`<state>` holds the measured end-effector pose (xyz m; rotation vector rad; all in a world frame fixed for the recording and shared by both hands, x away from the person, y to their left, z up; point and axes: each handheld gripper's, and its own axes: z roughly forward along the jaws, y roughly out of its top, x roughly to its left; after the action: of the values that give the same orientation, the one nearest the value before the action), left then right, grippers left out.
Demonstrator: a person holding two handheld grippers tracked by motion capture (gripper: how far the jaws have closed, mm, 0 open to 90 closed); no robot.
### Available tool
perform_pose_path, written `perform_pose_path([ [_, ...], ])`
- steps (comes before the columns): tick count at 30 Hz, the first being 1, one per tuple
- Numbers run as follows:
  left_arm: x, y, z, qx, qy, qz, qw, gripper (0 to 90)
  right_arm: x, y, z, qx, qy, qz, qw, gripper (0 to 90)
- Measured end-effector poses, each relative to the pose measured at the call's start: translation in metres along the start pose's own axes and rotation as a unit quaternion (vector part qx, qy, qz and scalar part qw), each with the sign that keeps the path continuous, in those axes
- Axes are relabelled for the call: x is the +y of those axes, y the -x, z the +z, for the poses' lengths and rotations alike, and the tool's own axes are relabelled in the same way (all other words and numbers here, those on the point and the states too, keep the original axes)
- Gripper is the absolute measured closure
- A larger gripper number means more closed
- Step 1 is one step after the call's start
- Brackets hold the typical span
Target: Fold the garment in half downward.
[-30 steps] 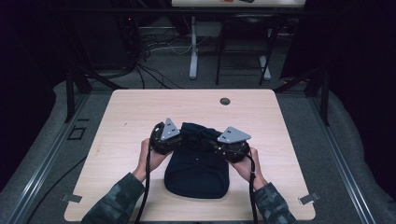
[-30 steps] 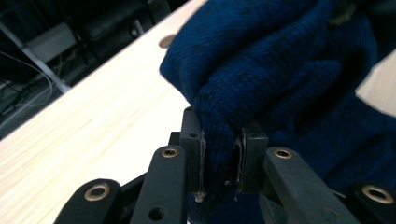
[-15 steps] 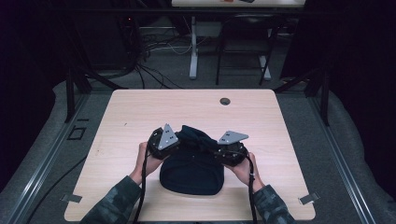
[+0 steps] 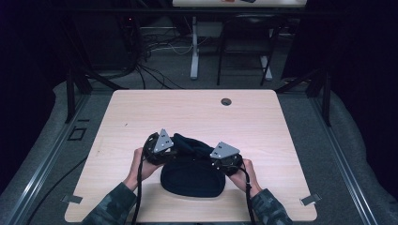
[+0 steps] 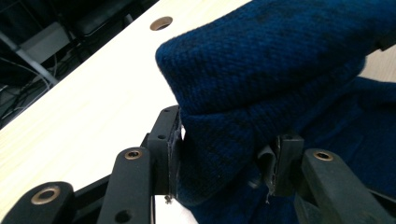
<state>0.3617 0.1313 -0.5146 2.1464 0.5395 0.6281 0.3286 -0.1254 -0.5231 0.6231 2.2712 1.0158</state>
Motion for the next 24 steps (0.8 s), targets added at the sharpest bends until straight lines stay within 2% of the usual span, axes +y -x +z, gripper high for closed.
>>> perform_pose_path([
  [2,-0.003,0.001,0.000,-0.003,-0.002,0.003,1.0000,57.2,-0.001,-0.002,0.000,-0.001,-0.001,-0.001,1.0000,72.1],
  [5,-0.008,0.005,0.000,-0.005,0.001,0.008,1.0000,66.0,-0.003,-0.005,-0.001,-0.004,-0.004,-0.008,1.0000,71.8],
  [9,-0.016,0.010,-0.001,-0.005,0.009,0.014,0.9998,75.3,-0.008,-0.007,-0.001,0.001,-0.016,-0.003,0.9999,68.5],
  [12,-0.018,0.014,-0.001,-0.004,0.001,0.022,0.9998,76.0,-0.009,-0.007,0.000,0.008,-0.027,0.006,0.9996,60.3],
  [17,-0.022,0.018,-0.004,-0.007,0.000,0.022,0.9997,75.9,-0.011,-0.005,-0.007,0.019,-0.030,0.016,0.9992,55.9],
  [19,-0.024,0.019,-0.004,-0.003,-0.006,0.025,0.9997,76.0,-0.012,-0.005,-0.010,0.022,-0.041,0.021,0.9987,52.0],
  [22,-0.026,0.020,-0.003,-0.002,-0.004,0.013,0.9999,76.0,-0.015,-0.007,-0.014,0.021,-0.043,0.023,0.9986,51.3],
  [24,-0.028,0.020,-0.002,-0.004,-0.005,0.012,0.9999,76.0,-0.017,-0.005,-0.018,0.023,-0.040,0.026,0.9986,55.0],
])
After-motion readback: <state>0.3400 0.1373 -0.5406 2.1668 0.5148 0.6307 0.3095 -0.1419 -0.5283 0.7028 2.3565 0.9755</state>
